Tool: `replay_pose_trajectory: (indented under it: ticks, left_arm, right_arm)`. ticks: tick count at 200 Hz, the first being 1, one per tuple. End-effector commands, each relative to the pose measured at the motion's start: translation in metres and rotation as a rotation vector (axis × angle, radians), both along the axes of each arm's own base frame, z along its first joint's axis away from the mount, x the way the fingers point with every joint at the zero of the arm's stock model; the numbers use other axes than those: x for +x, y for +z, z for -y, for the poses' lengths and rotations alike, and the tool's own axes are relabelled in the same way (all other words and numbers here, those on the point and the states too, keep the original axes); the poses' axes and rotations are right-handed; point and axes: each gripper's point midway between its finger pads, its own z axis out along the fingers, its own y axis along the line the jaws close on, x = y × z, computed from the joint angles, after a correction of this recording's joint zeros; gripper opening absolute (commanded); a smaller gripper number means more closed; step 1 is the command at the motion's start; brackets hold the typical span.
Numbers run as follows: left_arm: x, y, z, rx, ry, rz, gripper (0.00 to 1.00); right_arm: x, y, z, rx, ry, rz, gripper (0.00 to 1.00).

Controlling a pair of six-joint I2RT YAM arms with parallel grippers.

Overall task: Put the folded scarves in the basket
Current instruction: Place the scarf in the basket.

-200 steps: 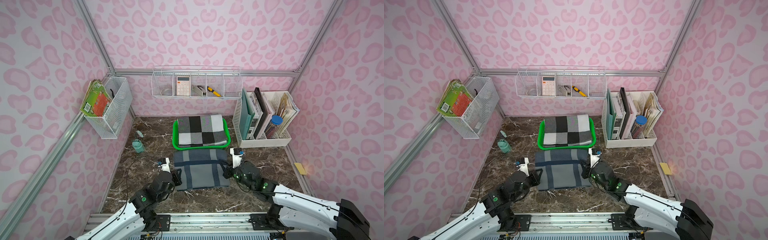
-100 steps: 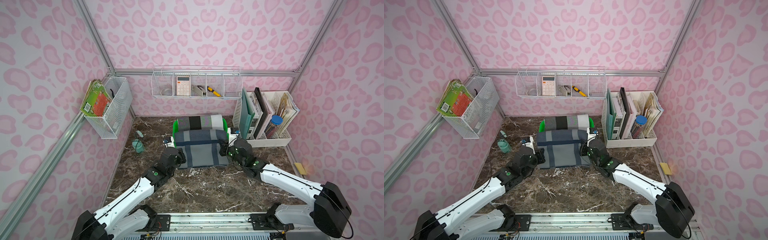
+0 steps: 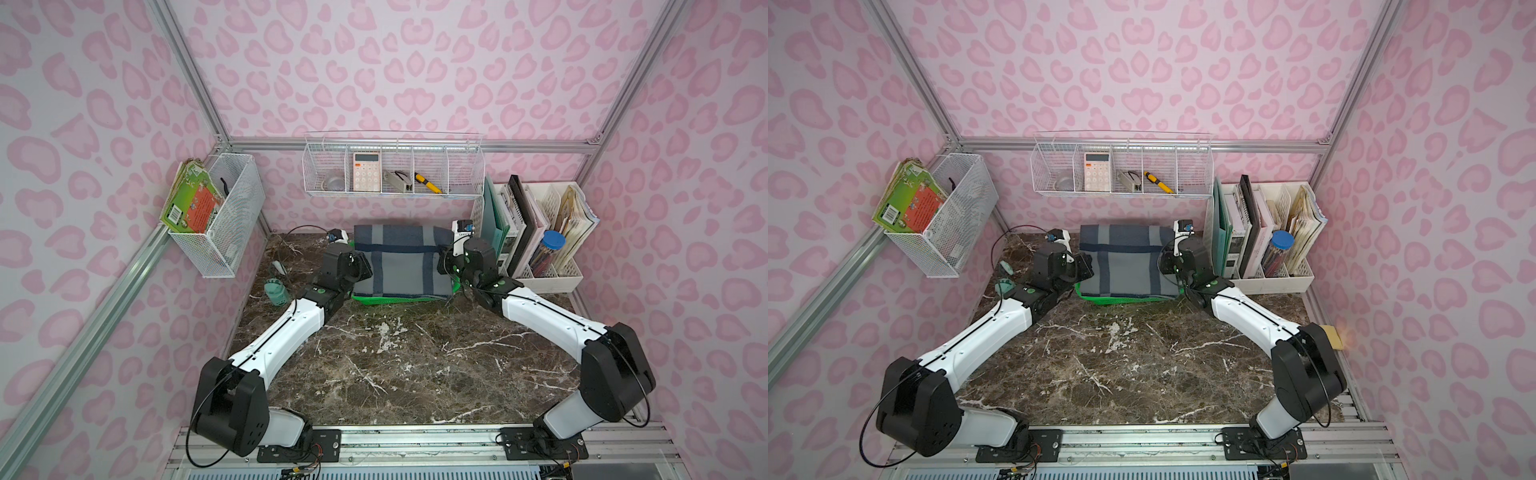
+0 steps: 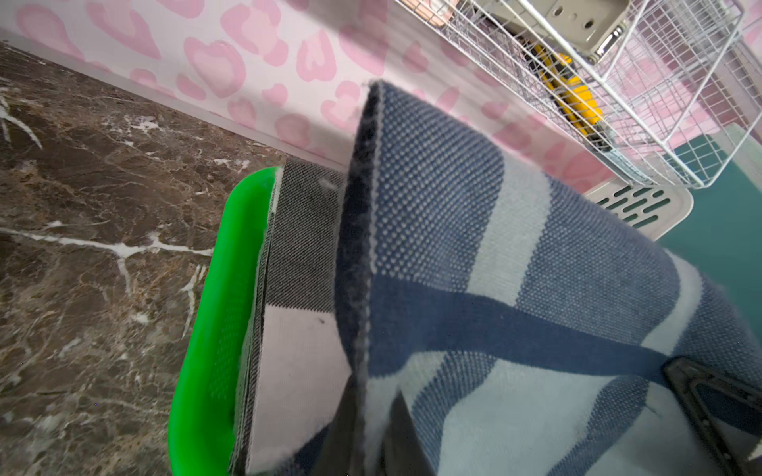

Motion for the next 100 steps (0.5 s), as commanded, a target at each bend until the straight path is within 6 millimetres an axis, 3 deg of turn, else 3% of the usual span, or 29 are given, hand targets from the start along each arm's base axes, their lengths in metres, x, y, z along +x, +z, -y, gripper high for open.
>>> replay_pose_trajectory:
  ticks: [1, 51, 66, 76, 82, 89, 100]
  left_arm:
    - [0.012, 0.004, 0.000, -0.009, -0.005, -0.002, 0.00]
    - [0.022, -0.003, -0.002, -0.023, 0.008, -0.041, 0.00]
    - [0.024, -0.002, -0.004, -0.018, 0.013, -0.039, 0.00]
    - [0.025, 0.000, -0.004, -0.015, 0.010, -0.037, 0.06]
    - [0.026, 0.000, -0.005, -0.013, 0.011, -0.035, 0.13]
    - [0.026, 0.001, -0.004, -0.013, 0.007, -0.037, 0.28]
    - [0.028, 0.004, 0.001, -0.018, -0.018, -0.029, 0.71]
  right_arm:
    - [0.017, 0.018, -0.002, 0.006, 0.011, 0.048, 0.00]
    - [0.052, 0.014, -0.007, -0.018, 0.027, -0.002, 0.00]
    - [0.055, 0.009, -0.009, -0.022, 0.034, -0.027, 0.07]
    - [0.055, 0.006, -0.010, -0.024, 0.038, -0.039, 0.14]
    - [0.055, 0.006, -0.011, -0.023, 0.043, -0.044, 0.19]
    - [0.054, 0.007, -0.012, -0.019, 0.048, -0.045, 0.27]
    - [0.052, 0.009, -0.011, -0.016, 0.044, -0.048, 0.47]
